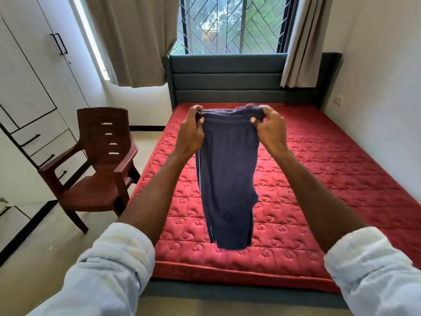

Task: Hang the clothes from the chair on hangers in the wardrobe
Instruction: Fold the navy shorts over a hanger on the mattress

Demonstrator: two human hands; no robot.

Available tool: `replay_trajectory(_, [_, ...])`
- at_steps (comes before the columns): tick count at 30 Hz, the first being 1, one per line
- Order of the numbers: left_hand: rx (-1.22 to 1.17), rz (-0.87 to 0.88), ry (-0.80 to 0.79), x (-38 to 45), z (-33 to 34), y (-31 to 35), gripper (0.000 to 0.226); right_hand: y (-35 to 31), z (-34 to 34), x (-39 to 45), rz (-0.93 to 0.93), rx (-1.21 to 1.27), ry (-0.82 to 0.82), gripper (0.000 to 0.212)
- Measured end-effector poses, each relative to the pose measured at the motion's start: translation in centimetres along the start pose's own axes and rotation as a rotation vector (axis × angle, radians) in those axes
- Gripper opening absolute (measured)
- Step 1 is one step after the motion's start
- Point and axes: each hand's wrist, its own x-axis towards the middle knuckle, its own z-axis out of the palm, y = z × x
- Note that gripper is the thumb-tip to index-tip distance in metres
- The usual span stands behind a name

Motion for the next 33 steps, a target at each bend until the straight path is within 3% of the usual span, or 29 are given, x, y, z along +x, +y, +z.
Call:
replay_trajectory(2, [0.000, 0.038, 0.025, 1.1, 0.3, 0.1, 0.031, -0.6, 0.1, 0.9, 0.006, 0.050, 0.050, 0.025])
replay_trajectory(5, [0.076, 0.023, -0.036, 2.2, 0.8, 0.1, 0.032, -0.8, 0.9, 0.9, 0.180, 0.103, -0.165, 0.014])
replay_trajectory(8, [0.066, 0.199, 0.003, 2.4, 0.8, -0.6, 0.028, -0.5, 1.5, 1.3, 0.108, 0.244, 0.070, 0.019])
replay_trajectory(9, [0.125, 0.213, -0.020, 2.5, 0.9, -0.9, 0.032, -0.3, 1.7, 1.3, 0.118, 0.237, 0.040, 0.018])
replay_trajectory(11, [0.188, 0.150, -0.087, 3.1, 1.3, -1.4, 0.034, -0.4, 2.2, 1.1, 0.191, 0.227, -0.091, 0.016])
replay_trajectory(14, [0.082, 0.116, -0.055, 4.1, 2.1, -2.6, 0.032, -0.2, 2.5, 1.9, 0.145, 0.277, 0.025, 0.018])
replay_trajectory(22, [0.024, 0.045, -0.132, 5.5, 3.7, -3.1, 0.013, 3.1, 2.7, 3.7, 0.278, 0.482, -0.076, 0.023])
replay_trajectory(26, [-0.104, -0.090, -0.112, 5.3, 5.9, -2.4, 0.019, 6.4, 1.2, 5.3, 0.362, 0.569, -0.182, 0.020])
replay_trajectory(30, [-0.186, -0.111, -0.087, 4.7, 9.1, -0.1, 0.022, 9.6, -1.3, 6.7, 0.411, 0.536, -0.196, 0.015])
replay_trajectory(33, [-0.214, -0.177, -0.176, 4.7, 12.3, 1.8, 0.058, 12.5, -4.0, 7.8, 0.470, 0.521, -0.159, 0.020])
